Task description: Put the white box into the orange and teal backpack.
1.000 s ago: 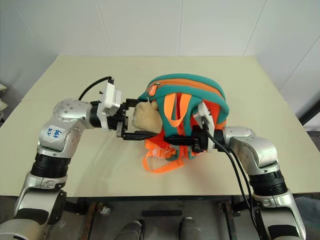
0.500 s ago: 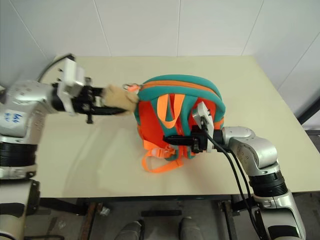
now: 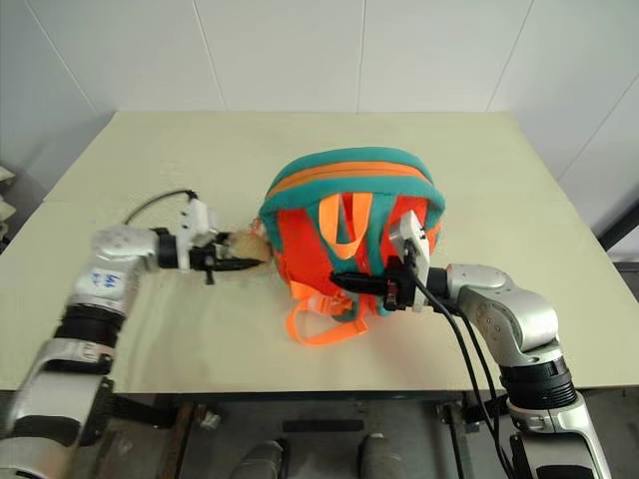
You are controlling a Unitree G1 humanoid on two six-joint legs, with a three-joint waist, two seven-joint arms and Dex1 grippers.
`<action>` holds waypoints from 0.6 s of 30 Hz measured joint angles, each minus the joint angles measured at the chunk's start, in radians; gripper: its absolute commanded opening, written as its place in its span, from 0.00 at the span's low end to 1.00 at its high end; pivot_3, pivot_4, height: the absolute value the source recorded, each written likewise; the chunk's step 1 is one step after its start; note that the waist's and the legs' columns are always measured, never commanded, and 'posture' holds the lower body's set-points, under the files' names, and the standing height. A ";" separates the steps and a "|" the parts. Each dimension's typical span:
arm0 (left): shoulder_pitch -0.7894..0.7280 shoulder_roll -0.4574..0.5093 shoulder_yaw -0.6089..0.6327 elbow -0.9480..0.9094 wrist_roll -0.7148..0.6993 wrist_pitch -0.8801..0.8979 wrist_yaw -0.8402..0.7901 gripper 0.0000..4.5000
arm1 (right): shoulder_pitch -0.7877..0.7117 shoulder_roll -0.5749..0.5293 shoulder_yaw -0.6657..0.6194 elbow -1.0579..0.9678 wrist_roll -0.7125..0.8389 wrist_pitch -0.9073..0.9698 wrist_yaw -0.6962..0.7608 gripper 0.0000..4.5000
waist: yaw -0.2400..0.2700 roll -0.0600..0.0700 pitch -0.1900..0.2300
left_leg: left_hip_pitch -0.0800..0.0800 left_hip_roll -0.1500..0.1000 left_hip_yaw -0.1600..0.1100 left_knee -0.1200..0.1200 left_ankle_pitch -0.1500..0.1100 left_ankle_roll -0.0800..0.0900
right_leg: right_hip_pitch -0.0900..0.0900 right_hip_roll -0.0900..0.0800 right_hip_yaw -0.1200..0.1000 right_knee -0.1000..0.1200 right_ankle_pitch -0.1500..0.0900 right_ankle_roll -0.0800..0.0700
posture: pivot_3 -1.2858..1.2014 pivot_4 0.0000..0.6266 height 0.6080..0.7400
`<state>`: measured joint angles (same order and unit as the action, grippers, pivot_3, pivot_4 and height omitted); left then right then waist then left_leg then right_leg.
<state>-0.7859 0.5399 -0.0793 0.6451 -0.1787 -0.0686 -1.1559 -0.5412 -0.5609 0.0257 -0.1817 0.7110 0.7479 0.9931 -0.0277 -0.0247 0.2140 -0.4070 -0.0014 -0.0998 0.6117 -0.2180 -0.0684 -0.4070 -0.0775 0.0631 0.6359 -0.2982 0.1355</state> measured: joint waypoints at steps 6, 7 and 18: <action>0.089 -0.016 0.001 -0.053 0.010 -0.020 0.008 0.38 | 0.016 0.011 -0.011 -0.008 -0.001 -0.005 -0.038 0.00 | 0.000 0.001 -0.001 | 0.001 0.000 0.000 0.000 0.000 0.000 | 0.001 0.000 0.000 0.000 0.000 0.000 | 0.52 0.24 1.00; 0.098 -0.014 0.003 -0.061 0.009 -0.020 0.011 0.38 | 0.019 0.012 -0.011 -0.008 -0.003 -0.007 -0.041 0.00 | 0.000 0.001 -0.001 | 0.002 0.000 0.000 0.000 0.000 0.000 | 0.002 0.000 0.000 0.000 0.000 0.000 | 0.52 0.24 1.00; 0.236 0.148 0.101 -0.390 -0.098 0.223 -0.005 1.00 | 0.052 -0.107 -0.102 -0.007 -0.050 -0.117 -0.004 0.75 | -0.001 0.001 -0.001 | 0.002 0.000 0.000 -0.002 -0.001 0.000 | 0.002 0.000 0.000 -0.004 0.000 0.000 | 0.52 0.24 1.00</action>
<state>-0.5499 0.6882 0.0216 0.2548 -0.2762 0.1543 -1.1612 -0.4894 -0.6678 -0.0760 -0.1891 0.6612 0.6306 0.9894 -0.0291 -0.0239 0.2133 -0.4052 -0.0011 -0.1000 0.6096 -0.2186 -0.0681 -0.4045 -0.0777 0.0630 0.6321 -0.2982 0.1352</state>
